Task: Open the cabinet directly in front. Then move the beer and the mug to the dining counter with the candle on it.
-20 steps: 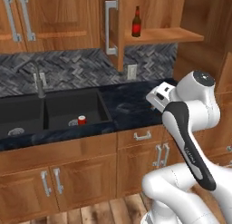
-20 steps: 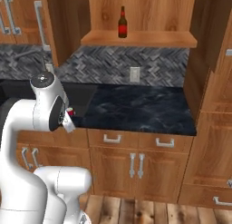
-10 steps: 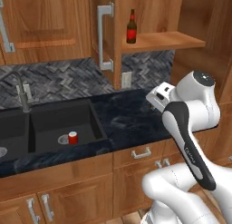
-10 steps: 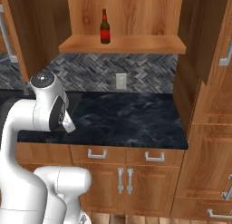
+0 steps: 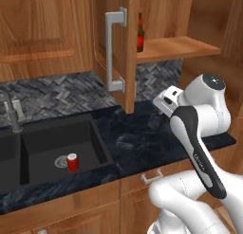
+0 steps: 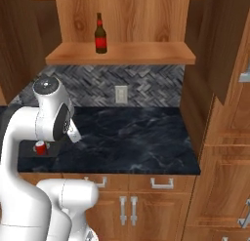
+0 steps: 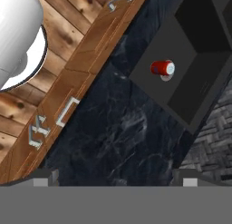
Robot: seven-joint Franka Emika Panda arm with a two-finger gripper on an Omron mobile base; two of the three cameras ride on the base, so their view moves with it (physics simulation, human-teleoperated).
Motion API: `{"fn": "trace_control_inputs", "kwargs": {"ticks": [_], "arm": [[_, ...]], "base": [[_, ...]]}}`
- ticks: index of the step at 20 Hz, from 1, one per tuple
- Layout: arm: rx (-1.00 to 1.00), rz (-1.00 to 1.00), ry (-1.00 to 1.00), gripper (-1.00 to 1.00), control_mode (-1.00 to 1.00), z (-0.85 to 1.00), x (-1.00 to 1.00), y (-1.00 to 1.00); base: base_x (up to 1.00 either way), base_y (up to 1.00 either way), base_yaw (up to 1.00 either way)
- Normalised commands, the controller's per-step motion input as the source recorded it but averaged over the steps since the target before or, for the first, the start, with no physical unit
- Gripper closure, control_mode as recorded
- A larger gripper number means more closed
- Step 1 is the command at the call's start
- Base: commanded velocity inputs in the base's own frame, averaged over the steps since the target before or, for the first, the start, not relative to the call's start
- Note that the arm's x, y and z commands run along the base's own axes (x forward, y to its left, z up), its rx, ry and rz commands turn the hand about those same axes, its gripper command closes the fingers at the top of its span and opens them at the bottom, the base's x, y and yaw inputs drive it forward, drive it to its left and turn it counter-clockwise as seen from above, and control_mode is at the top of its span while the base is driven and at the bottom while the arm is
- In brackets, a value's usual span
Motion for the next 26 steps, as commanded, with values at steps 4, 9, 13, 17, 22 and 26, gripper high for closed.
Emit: {"fn": "trace_control_inputs", "kwargs": {"ticks": [4,9,13,17,22,26], "arm": [[0.00,0.00,0.00,-1.00,1.00,0.00,0.00,0.00],[0.00,0.00,0.00,-1.00,1.00,0.00,0.00,0.00],[0.06,-0.03,-0.23,-1.00,-1.00,0.15,-0.11,-0.11],[0.07,0.00,-0.37,-1.00,-1.00,0.22,-0.37,-0.18],[0.01,0.02,-0.41,-1.00,-1.00,0.26,-0.27,-0.12],[0.00,0.05,-0.35,-1.00,-1.00,0.30,-0.17,-0.20]], "base": [[0.45,-0.08,-0.10],[0.24,-0.04,-0.09],[0.00,0.00,0.00],[0.00,0.00,0.00],[0.00,0.00,0.00],[0.00,0.00,0.00]]}}
